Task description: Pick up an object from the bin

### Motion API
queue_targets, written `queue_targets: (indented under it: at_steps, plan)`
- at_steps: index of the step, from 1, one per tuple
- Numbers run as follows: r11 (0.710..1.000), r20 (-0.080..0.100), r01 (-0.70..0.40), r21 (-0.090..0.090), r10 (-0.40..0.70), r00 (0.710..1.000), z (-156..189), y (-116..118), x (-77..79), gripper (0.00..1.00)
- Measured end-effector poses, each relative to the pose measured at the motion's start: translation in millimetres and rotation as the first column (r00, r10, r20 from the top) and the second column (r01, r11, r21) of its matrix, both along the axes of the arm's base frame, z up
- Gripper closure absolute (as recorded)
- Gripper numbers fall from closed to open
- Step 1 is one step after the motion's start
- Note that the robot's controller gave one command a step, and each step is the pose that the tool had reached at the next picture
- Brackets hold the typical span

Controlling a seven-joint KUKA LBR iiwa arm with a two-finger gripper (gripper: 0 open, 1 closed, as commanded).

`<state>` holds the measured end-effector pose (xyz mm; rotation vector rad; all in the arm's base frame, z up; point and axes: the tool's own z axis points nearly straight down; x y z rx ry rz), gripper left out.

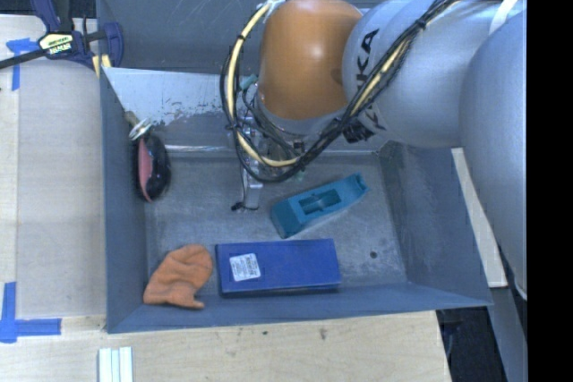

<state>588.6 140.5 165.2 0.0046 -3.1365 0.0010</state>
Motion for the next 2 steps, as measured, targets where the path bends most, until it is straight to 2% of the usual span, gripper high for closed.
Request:
queue_targets:
  at_steps: [1, 2]
  plan:
    - [1.0, 0.008, 0.002, 0.002, -0.002, 1.0, 5.1, -0.4, 1.5, 0.0]
    - [0.999, 0.01, -0.044, 0.002, 0.044, 0.999, -12.3, -41.2, -34.7, 0.0]
